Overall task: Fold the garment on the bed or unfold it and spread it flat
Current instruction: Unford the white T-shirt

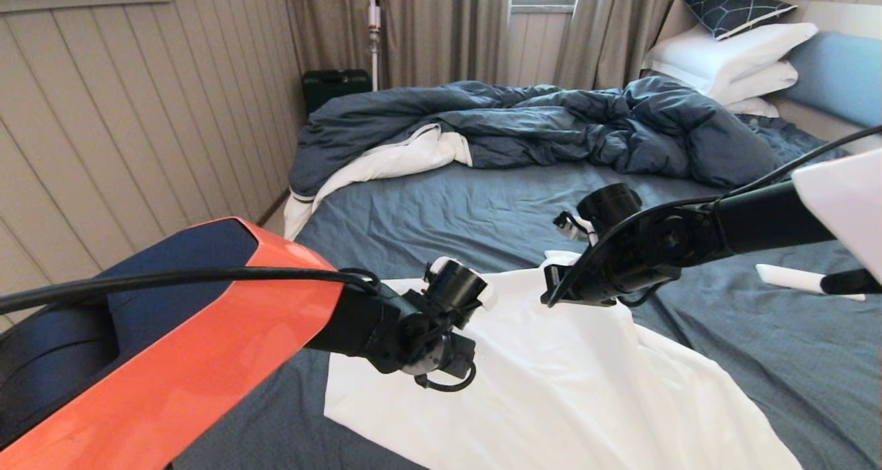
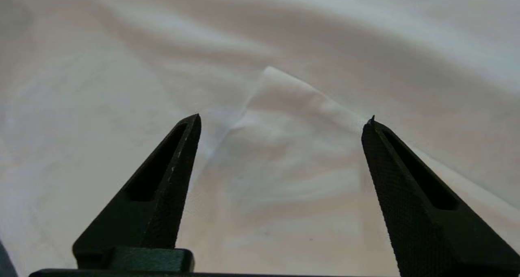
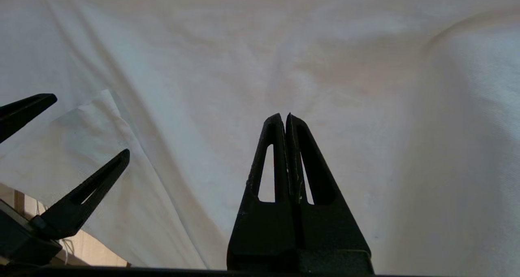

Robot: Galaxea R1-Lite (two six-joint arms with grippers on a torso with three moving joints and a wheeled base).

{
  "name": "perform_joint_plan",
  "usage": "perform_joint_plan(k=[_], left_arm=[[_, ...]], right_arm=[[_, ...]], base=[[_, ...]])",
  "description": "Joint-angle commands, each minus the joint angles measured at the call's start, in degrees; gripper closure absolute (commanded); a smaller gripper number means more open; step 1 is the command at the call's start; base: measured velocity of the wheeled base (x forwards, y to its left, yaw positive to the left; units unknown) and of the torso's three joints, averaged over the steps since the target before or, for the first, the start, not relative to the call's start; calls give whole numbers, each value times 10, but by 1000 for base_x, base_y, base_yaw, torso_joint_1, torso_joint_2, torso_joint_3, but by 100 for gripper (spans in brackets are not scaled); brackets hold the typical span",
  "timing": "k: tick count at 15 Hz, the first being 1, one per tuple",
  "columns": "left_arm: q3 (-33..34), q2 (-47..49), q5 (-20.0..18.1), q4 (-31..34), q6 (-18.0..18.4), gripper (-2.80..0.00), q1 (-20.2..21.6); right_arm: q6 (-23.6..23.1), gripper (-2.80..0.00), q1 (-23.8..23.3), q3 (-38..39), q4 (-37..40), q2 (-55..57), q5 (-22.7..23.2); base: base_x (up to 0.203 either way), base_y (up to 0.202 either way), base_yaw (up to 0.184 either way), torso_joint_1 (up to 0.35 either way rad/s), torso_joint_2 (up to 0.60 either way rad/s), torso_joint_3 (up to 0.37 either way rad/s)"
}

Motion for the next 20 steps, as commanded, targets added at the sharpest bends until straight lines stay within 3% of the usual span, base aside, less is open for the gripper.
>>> perform_joint_plan(k=[1,8,9,20], left_arm=[[-9,14,1,0,-1,-280,1],[-11,28,-4,-1,-4,-280,2],[-10,27,-4,0,-4,0,2],[13,1,-4,0,-4,0,2]], right_arm=[[1,0,0,-1,1,2,0],[1,0,-1,-2,0,3,0],[1,0,-1,-2,0,4,1],[1,0,0,-3,0,10,0]], base=[[0,0,0,0,0,0],[0,0,0,0,0,0],[0,0,0,0,0,0],[0,0,0,0,0,0]])
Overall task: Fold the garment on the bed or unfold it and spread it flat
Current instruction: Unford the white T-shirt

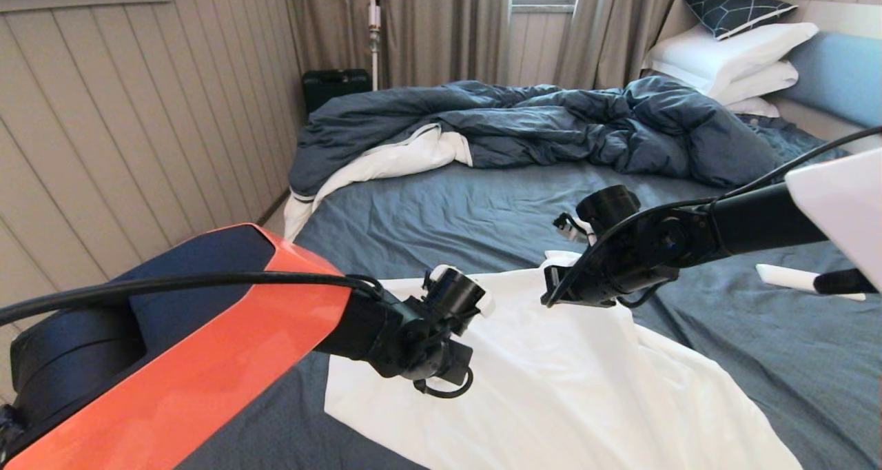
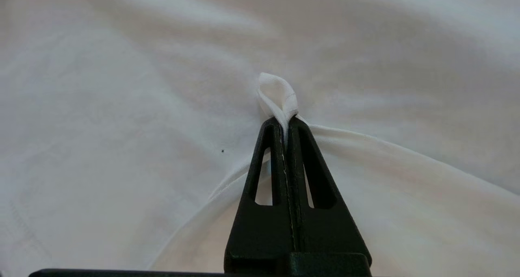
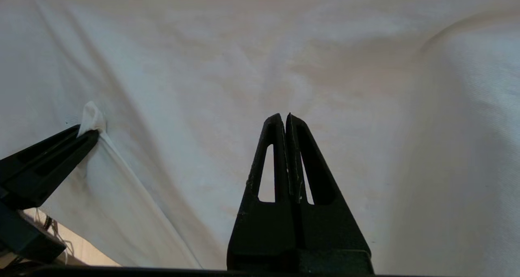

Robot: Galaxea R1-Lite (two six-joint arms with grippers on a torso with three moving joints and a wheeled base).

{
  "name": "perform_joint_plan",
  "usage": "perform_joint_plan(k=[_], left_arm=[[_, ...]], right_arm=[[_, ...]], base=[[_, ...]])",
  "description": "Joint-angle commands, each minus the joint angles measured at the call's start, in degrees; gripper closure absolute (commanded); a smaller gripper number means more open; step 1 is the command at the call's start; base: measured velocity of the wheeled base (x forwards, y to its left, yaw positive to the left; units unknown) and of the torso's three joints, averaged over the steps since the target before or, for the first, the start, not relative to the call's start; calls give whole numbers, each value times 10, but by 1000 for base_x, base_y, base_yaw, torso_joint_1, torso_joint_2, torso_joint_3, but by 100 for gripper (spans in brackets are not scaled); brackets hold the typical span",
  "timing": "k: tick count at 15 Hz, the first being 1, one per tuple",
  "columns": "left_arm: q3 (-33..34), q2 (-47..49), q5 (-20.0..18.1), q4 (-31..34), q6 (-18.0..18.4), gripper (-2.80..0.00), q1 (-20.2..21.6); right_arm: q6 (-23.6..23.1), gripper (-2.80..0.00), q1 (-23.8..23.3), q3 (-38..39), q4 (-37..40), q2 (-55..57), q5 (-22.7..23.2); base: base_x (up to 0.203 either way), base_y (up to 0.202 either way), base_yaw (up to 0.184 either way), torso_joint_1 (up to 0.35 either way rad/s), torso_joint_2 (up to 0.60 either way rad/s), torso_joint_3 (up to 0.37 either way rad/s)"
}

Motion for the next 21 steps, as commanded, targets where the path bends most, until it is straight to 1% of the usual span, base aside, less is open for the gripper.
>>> perform_joint_plan(k=[1,3,6,9,11,12,15,17,18,21], left_arm=[[12,-17,1,0,-2,0,0],[34,-45,1,0,-3,0,0],[90,-96,2,-2,-5,0,-4],[159,-146,2,-2,-25,0,-23],[205,-180,2,-1,-48,0,-48],[222,-195,1,3,-63,0,-69],[254,-233,1,34,-110,0,-129],[267,-252,2,54,-135,0,-160],[276,-261,2,65,-141,0,-173],[297,-271,1,84,-142,0,-199]], right_arm=[[1,0,1,0,1,2,1],[1,0,1,0,1,4,1],[1,0,1,0,1,4,1],[1,0,2,0,1,3,1],[1,0,1,0,1,3,1],[1,0,1,0,1,4,1],[1,0,2,0,1,4,1],[1,0,1,0,1,4,1],[1,0,1,0,1,4,1],[1,0,2,0,1,5,1]], base=[[0,0,0,0,0,0],[0,0,0,0,0,0],[0,0,0,0,0,0],[0,0,0,0,0,0],[0,0,0,0,0,0],[0,0,0,0,0,0],[0,0,0,0,0,0],[0,0,0,0,0,0],[0,0,0,0,0,0],[0,0,0,0,0,0]])
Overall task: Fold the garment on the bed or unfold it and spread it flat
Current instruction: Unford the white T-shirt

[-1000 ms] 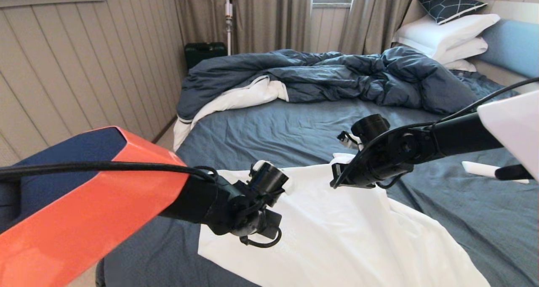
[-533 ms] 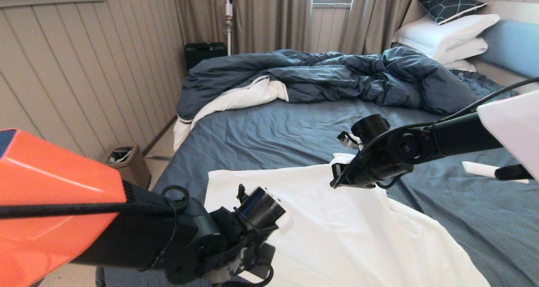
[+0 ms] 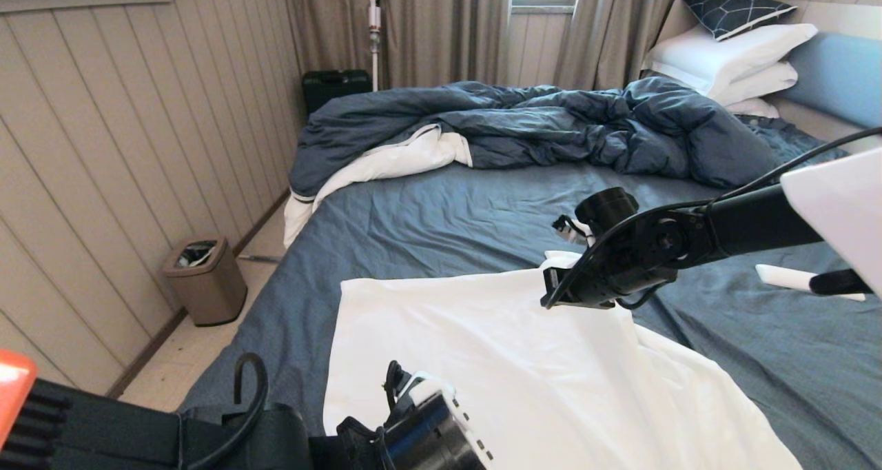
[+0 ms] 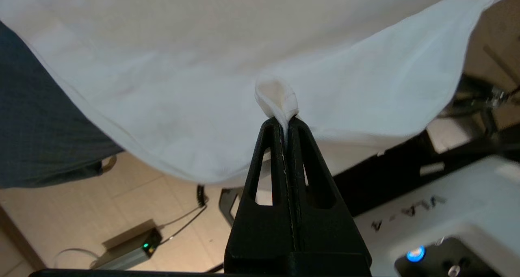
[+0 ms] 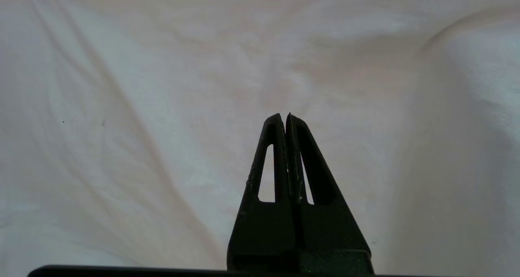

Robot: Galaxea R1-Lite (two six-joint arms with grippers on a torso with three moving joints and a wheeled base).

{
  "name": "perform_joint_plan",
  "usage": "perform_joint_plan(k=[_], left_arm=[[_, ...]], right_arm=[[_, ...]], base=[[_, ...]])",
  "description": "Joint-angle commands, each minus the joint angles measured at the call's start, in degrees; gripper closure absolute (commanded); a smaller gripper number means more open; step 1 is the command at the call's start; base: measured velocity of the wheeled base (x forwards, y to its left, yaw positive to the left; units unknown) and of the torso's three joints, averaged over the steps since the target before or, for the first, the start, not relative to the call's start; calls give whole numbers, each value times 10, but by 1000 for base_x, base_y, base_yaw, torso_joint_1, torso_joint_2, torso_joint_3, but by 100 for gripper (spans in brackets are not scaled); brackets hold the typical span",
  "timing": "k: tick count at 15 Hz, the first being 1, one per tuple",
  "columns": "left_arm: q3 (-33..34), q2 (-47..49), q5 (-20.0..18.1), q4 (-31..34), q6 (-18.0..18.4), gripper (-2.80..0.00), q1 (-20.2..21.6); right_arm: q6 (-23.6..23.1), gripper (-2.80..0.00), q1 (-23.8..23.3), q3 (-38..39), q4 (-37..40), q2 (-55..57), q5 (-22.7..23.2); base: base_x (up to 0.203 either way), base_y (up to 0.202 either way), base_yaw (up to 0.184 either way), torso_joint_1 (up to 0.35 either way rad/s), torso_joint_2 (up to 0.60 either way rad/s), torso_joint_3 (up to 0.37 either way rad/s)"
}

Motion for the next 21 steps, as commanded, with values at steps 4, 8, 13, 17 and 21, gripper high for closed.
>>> perform_joint_plan(k=[4,8,13,17,21], left_arm=[[23,-8,1,8,-1,0,-15],[21,-3,4,2,0,-280,-15],[9,-23,6,-1,5,-280,-14],[-45,-15,3,-3,30,-280,83],[-144,63,-32,-8,65,-280,204]], right_arm=[[-1,0,1,0,1,4,1],[-1,0,0,0,1,9,1],[-1,0,-2,-4,1,10,1],[-1,0,-11,-10,1,8,1],[-3,0,-55,-36,5,3,1]], base=[[0,0,0,0,0,0],[0,0,0,0,0,0],[0,0,0,0,0,0],[0,0,0,0,0,0],[0,0,0,0,0,0]])
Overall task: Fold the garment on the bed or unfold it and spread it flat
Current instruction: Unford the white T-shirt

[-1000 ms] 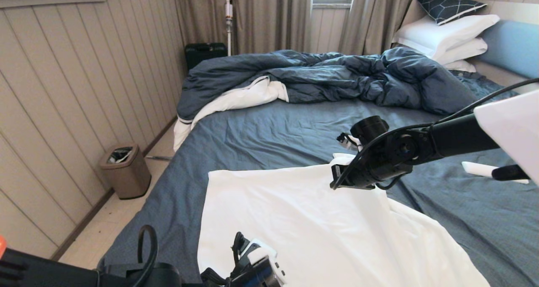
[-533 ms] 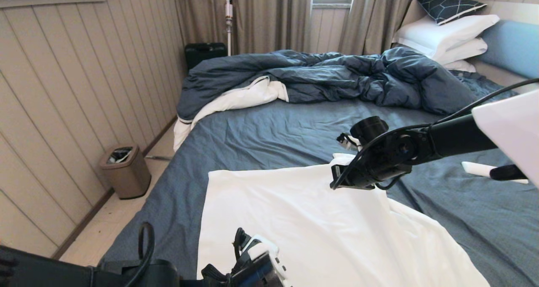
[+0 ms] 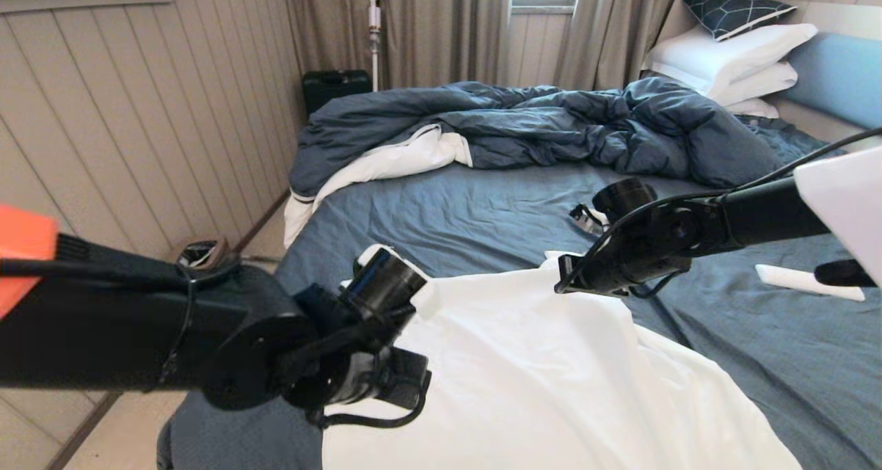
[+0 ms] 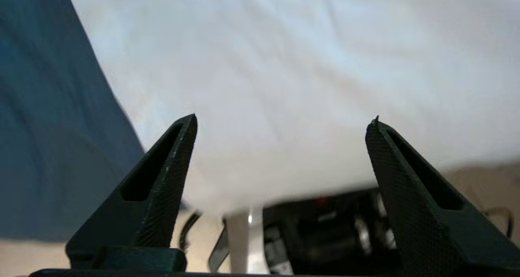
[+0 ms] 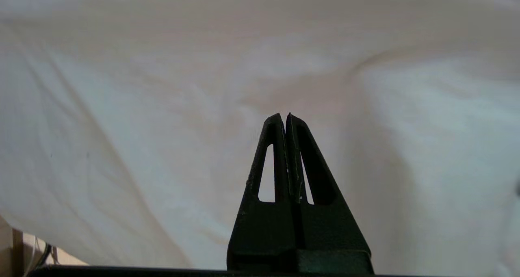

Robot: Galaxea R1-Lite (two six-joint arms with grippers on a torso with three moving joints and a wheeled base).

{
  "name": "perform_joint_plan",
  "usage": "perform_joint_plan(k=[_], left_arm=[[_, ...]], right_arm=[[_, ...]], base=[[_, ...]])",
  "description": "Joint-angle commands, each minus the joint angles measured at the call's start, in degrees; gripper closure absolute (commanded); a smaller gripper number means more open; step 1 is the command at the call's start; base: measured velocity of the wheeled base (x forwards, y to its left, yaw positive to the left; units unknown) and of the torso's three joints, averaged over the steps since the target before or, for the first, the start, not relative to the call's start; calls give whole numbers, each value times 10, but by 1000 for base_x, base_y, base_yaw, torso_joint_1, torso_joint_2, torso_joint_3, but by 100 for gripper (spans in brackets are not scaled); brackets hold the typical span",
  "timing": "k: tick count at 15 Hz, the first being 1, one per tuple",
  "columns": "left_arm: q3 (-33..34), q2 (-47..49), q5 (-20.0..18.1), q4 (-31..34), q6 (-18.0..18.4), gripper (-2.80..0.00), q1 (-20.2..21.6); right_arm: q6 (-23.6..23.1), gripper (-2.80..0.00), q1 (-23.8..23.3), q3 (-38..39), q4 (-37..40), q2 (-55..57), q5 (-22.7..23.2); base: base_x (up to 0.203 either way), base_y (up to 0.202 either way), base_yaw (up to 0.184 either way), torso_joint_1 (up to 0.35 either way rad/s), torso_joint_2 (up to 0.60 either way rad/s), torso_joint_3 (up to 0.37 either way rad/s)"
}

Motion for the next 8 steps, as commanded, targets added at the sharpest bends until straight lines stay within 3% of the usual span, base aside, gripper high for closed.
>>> perform_joint_plan(k=[1,2,3,8], left_arm=[[-45,61,-16,-2,2,-280,44],[-75,87,-33,-6,3,-118,66],[-102,106,-52,-11,5,0,82],[-204,148,-79,-14,19,0,149]], right_arm=[[0,0,-20,-12,2,-4,1],[-5,0,-34,-18,2,-6,1],[-12,0,-45,-21,2,-10,2],[-25,0,-72,-33,3,-7,1]], base=[[0,0,0,0,0,0],[0,0,0,0,0,0],[0,0,0,0,0,0],[0,0,0,0,0,0]])
